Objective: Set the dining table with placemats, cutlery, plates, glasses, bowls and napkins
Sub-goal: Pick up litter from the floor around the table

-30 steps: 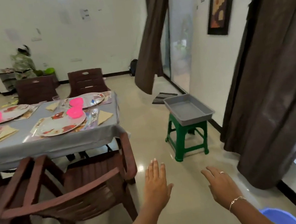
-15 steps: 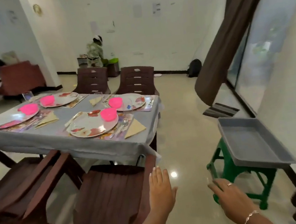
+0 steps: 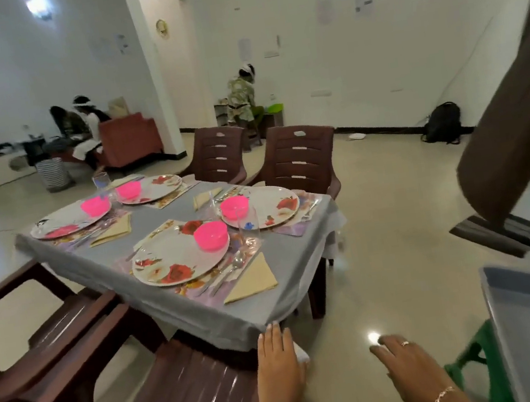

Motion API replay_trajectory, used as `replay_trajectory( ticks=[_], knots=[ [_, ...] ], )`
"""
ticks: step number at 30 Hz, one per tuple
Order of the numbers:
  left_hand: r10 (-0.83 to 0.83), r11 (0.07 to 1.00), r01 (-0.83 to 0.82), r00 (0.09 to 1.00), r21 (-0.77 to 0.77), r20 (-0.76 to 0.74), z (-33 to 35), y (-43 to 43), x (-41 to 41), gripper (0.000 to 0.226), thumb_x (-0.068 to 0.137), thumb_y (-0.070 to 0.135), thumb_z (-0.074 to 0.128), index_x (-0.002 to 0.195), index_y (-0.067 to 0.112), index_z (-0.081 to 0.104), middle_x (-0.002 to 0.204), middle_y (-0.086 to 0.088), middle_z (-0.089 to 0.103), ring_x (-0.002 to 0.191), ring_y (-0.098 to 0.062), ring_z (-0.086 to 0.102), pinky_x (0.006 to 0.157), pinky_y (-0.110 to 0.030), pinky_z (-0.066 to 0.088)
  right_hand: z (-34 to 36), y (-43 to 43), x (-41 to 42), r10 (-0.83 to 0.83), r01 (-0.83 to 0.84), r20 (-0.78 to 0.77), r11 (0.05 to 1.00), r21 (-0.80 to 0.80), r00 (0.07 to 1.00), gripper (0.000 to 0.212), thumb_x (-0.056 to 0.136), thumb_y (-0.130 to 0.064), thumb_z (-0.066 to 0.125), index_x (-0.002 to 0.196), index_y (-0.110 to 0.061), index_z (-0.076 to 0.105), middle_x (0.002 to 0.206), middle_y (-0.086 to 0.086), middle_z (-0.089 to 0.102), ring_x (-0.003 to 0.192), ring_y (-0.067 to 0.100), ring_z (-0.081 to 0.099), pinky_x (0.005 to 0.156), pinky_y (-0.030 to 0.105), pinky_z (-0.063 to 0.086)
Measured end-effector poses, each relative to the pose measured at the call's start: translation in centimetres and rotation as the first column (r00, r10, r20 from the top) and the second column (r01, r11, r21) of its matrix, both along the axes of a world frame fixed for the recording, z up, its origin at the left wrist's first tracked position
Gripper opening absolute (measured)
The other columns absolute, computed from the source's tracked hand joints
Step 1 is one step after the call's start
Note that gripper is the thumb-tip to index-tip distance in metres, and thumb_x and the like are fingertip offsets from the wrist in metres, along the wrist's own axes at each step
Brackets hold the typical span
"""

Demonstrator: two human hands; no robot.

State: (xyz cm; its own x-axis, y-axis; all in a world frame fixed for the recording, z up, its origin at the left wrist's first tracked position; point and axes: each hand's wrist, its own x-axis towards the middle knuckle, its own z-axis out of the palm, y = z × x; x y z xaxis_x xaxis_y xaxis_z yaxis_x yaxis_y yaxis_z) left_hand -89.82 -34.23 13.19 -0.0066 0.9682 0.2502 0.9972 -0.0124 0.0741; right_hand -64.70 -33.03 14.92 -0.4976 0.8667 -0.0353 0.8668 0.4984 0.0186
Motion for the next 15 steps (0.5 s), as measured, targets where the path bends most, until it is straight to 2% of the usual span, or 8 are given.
replay_trajectory(
  ticks=[3, 5, 7, 9, 11, 13, 14, 15],
  knots=[
    [0.09, 0.994, -0.087, 0.994, -0.065, 0.055, 1.1, 3.3, 2.4, 0.078, 0.035, 0.05, 0.09, 0.097, 0.006, 0.074, 0.108, -0.014, 0.069, 0.097, -0.028, 0.069, 0.084, -0.04, 0.055, 0.6, 6.4, 2.4, 0.121, -0.122, -0.053, 0.993, -0.004, 0.991, 0.094, 0.007, -0.013, 0.083, 0.093, -0.024, 0.045, 0.077, -0.003, 0.064, 0.063, 0.014, 0.065, 0.047, 0.019, 0.048],
    [0.171, 0.982, -0.164, 0.983, -0.098, 0.067, 1.7, 5.7, 3.8, 0.087, 0.038, 0.055, 0.088, 0.105, 0.003, 0.071, 0.117, -0.016, 0.065, 0.103, -0.031, 0.066, 0.087, -0.041, 0.053, 2.7, 9.8, 3.1, 0.158, -0.162, -0.083, 0.986, -0.036, 0.984, 0.07, 0.029, -0.013, 0.077, 0.089, -0.023, 0.044, 0.079, 0.0, 0.056, 0.055, 0.014, 0.061, 0.042, 0.018, 0.044],
    [0.238, 0.965, -0.225, 0.967, -0.133, 0.093, 2.2, 8.3, 4.6, 0.092, 0.012, 0.063, 0.086, 0.085, 0.007, 0.077, 0.095, -0.013, 0.073, 0.082, -0.026, 0.072, 0.068, -0.035, 0.058, 3.5, 12.4, 3.7, 0.202, -0.191, -0.08, 0.973, 0.13, 0.976, 0.017, 0.072, -0.016, 0.047, 0.086, -0.024, 0.043, 0.08, 0.001, 0.044, 0.05, 0.014, 0.058, 0.041, 0.015, 0.039],
    [0.299, 0.949, -0.279, 0.943, -0.144, 0.148, 2.8, 10.7, 5.5, 0.086, -0.002, 0.066, 0.08, 0.067, 0.014, 0.077, 0.077, -0.006, 0.074, 0.067, -0.018, 0.072, 0.054, -0.03, 0.057, 3.7, 16.5, 3.9, 0.319, -0.316, -0.013, 0.945, 0.089, 0.948, 0.03, 0.089, -0.034, 0.021, 0.086, -0.03, 0.05, 0.074, -0.002, 0.056, 0.057, 0.01, 0.058, 0.044, 0.014, 0.039],
    [0.326, 0.943, -0.306, 0.926, -0.13, 0.189, 3.5, 12.4, 5.9, 0.08, -0.001, 0.069, 0.077, 0.061, 0.019, 0.076, 0.07, 0.0, 0.073, 0.061, -0.012, 0.07, 0.051, -0.024, 0.055, 3.8, 20.0, 3.4, 0.342, -0.343, 0.023, 0.937, 0.074, 0.939, 0.032, 0.08, -0.046, 0.032, 0.068, -0.039, 0.062, 0.059, -0.015, 0.056, 0.047, 0.0, 0.053, 0.042, 0.008, 0.032],
    [0.346, 0.936, -0.322, 0.915, -0.144, 0.207, 3.2, 14.2, 6.3, 0.075, 0.002, 0.07, 0.077, 0.06, 0.022, 0.075, 0.065, 0.006, 0.07, 0.057, -0.005, 0.067, 0.053, -0.015, 0.052, 5.5, 22.5, 1.5, 0.397, -0.401, 0.071, 0.913, 0.069, 0.915, 0.028, 0.072, -0.059, 0.043, 0.053, -0.044, 0.057, 0.06, -0.025, 0.032, 0.04, -0.008, 0.038, 0.043, 0.005, 0.019],
    [0.374, 0.926, -0.349, 0.899, -0.142, 0.228, 3.4, 15.1, 6.4, 0.073, 0.005, 0.07, 0.077, 0.061, 0.023, 0.074, 0.064, 0.009, 0.069, 0.055, -0.002, 0.065, 0.053, -0.012, 0.05, 6.4, 23.2, 0.7, 0.408, -0.404, 0.096, 0.913, -0.066, 0.908, 0.021, 0.07, -0.062, 0.051, 0.059, -0.045, 0.057, 0.068, -0.021, 0.024, 0.046, -0.008, 0.038, 0.048, 0.007, 0.019],
    [0.401, 0.914, -0.364, 0.876, -0.179, 0.268, 4.0, 16.0, 6.6, 0.071, 0.01, 0.069, 0.077, 0.065, 0.025, 0.074, 0.066, 0.011, 0.067, 0.057, 0.0, 0.064, 0.056, -0.009, 0.048, 6.8, 24.2, 0.0, 0.449, -0.424, 0.133, 0.887, -0.184, 0.883, 0.018, 0.073, -0.059, 0.056, 0.076, -0.042, 0.061, 0.076, -0.018, 0.028, 0.061, -0.008, 0.048, 0.056, 0.007, 0.023]
  ],
)
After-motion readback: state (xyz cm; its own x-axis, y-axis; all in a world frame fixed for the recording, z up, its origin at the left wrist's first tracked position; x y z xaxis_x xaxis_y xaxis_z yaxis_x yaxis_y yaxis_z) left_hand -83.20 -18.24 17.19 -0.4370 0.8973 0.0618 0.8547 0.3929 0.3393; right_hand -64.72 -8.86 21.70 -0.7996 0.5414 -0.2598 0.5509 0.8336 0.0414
